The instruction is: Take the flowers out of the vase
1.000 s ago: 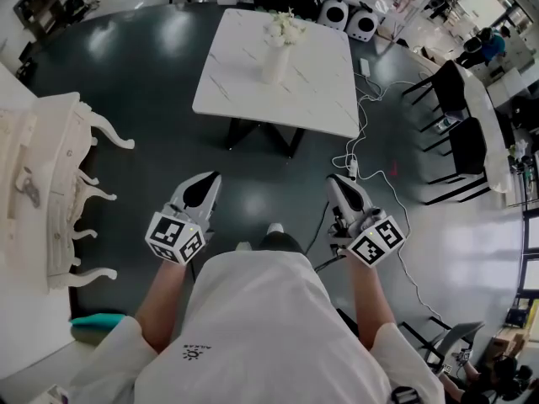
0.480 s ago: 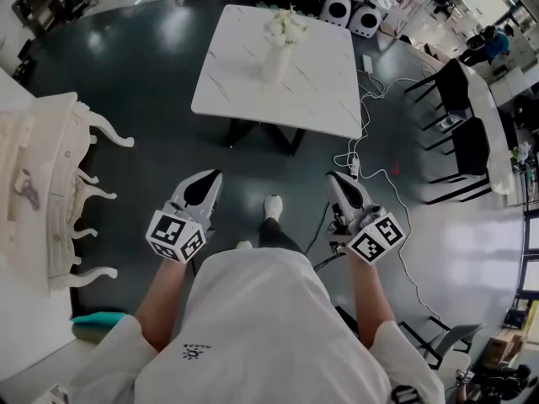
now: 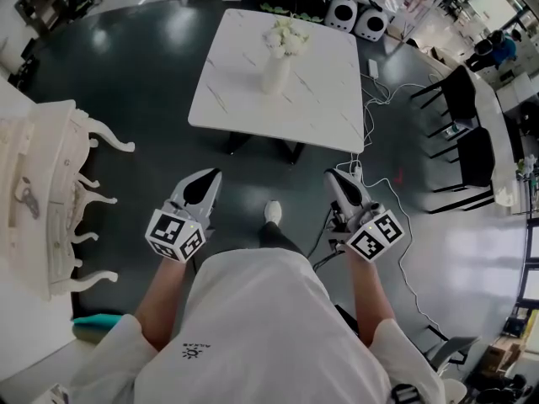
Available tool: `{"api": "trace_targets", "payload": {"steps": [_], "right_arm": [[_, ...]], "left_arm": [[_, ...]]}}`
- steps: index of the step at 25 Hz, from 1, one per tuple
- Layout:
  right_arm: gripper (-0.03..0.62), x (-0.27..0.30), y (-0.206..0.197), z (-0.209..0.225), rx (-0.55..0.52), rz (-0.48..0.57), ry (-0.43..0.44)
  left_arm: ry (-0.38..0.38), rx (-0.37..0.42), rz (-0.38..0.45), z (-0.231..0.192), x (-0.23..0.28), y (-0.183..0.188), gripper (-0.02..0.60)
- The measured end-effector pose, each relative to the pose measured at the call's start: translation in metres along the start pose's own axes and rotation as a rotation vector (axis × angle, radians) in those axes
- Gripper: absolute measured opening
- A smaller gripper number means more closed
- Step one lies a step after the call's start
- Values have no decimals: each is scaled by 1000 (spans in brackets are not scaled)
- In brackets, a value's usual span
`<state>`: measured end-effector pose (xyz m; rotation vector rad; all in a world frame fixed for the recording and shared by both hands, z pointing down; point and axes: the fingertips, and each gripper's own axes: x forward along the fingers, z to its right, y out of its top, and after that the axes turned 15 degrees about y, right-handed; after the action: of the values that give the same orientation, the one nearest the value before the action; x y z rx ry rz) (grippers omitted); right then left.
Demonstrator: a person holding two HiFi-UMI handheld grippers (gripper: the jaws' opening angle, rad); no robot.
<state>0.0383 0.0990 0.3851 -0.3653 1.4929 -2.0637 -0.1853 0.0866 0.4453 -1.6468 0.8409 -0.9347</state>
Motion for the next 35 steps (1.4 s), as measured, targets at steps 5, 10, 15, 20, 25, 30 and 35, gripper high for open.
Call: {"api": "trace_targets", "payload": {"steps": [5,10,15,20,25,30,35], "right_arm": [[2,9,13,37,9,4,14],[2,16,22,74,20,-3,39],[2,24,33,111,37,-2,62],[2,31,38,146,22,-29,89],[2,33,46,178,24,-41,113],[2,36,51,210,32,-50,133],[2,42,50,229,52,-59,166]], "left_arm": [[15,4,5,0,34,11,-11],[30,6,2,5,70,18,-11],[47,7,-2,8,104,26,-11],[71,5,-7,13,139,31,-11],[94,6,0,17,173,36,-11],[110,17,10,21,208,40,-11],[132,14,2,24,226,38,-11]]}}
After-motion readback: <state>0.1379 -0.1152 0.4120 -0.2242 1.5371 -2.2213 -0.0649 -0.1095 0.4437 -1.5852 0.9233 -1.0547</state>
